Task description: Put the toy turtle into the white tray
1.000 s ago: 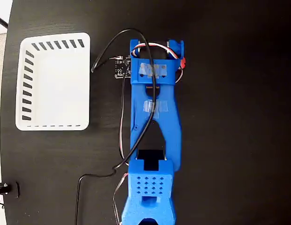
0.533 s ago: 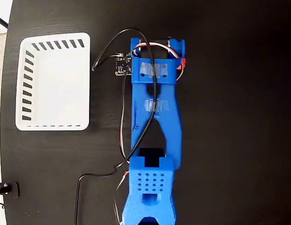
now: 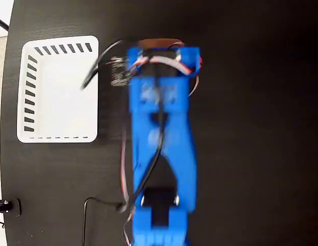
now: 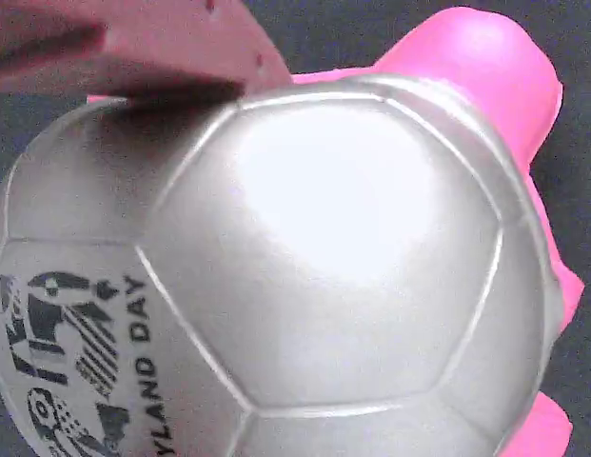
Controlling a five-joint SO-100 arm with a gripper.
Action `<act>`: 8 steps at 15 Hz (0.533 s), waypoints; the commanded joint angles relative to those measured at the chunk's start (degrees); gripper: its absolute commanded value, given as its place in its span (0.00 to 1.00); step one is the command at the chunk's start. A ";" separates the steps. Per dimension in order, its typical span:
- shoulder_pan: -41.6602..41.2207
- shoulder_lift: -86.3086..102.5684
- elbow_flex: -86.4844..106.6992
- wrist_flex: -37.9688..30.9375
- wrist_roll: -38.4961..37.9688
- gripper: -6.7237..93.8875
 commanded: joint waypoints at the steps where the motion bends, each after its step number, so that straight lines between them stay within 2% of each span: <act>1: -3.96 17.84 3.78 -0.53 0.79 0.07; 6: -20.74 24.87 10.20 -3.52 8.26 0.07; 8: -26.72 23.64 10.81 -7.12 12.04 0.07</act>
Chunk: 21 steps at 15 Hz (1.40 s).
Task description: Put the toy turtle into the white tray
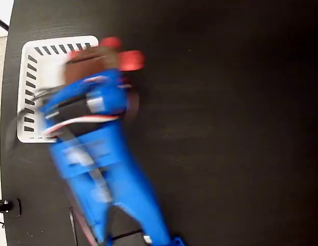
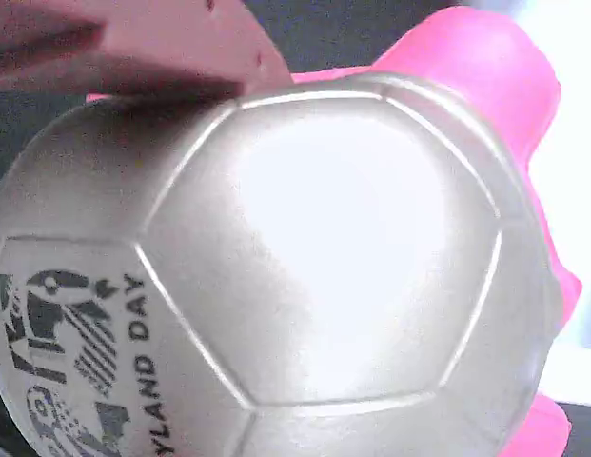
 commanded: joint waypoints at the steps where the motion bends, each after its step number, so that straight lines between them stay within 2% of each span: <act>1: -8.17 5.27 0.35 -4.75 5.54 0.07; 5: -13.01 -1.76 -1.93 -7.56 8.53 0.07; 21: -11.78 -13.27 -3.69 -13.27 6.42 0.07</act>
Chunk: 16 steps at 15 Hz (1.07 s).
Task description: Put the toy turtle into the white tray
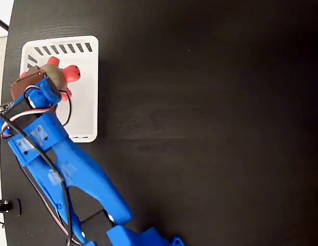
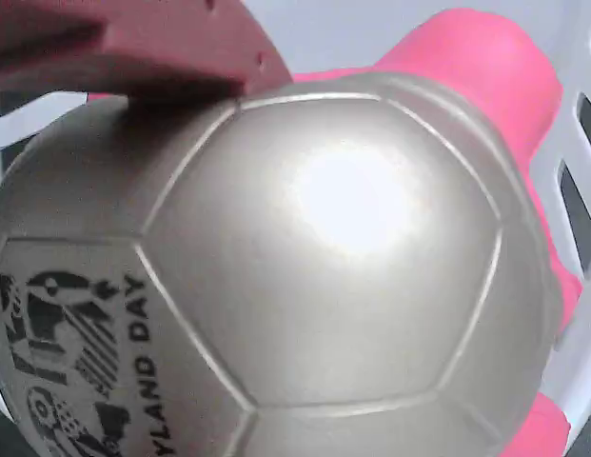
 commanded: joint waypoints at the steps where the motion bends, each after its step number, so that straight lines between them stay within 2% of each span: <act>1: -0.09 2.02 -2.72 -0.53 0.26 0.08; 6: 0.26 0.53 -0.18 -1.93 0.00 0.16; 7: 0.44 0.09 -0.09 -1.93 -0.09 0.25; 8: 0.62 -0.09 -0.09 -1.93 -0.18 0.39; 10: 0.88 -0.44 -0.09 -2.02 -0.35 0.54; 13: 0.88 -0.70 0.18 -1.93 -0.09 0.57; 14: 0.88 -0.70 0.53 -1.93 0.00 0.62; 16: 0.70 -0.70 1.05 -2.11 0.26 0.62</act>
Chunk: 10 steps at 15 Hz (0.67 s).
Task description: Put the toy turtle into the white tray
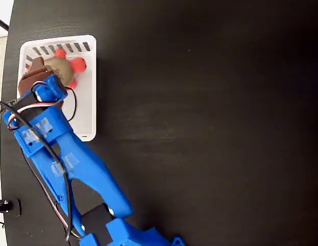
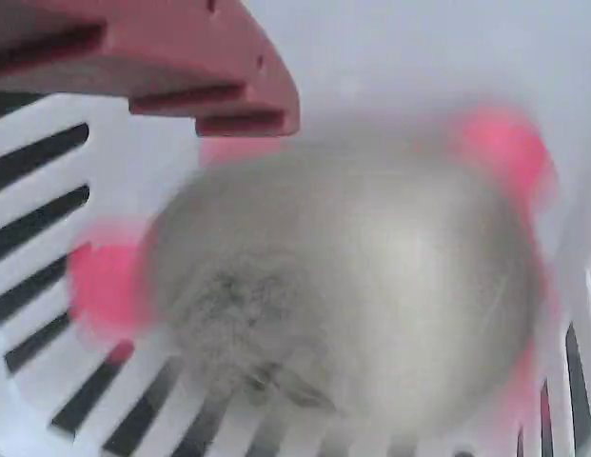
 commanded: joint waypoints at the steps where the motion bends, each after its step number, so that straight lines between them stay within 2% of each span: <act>1: -0.53 2.29 0.18 0.44 0.88 0.62; 5: -0.18 4.31 -0.44 1.76 0.44 0.60; 6: 0.00 5.98 -0.53 2.29 0.44 0.46; 8: 0.88 9.14 -1.58 3.87 1.23 0.09; 10: 2.02 12.83 -1.93 5.36 1.05 0.07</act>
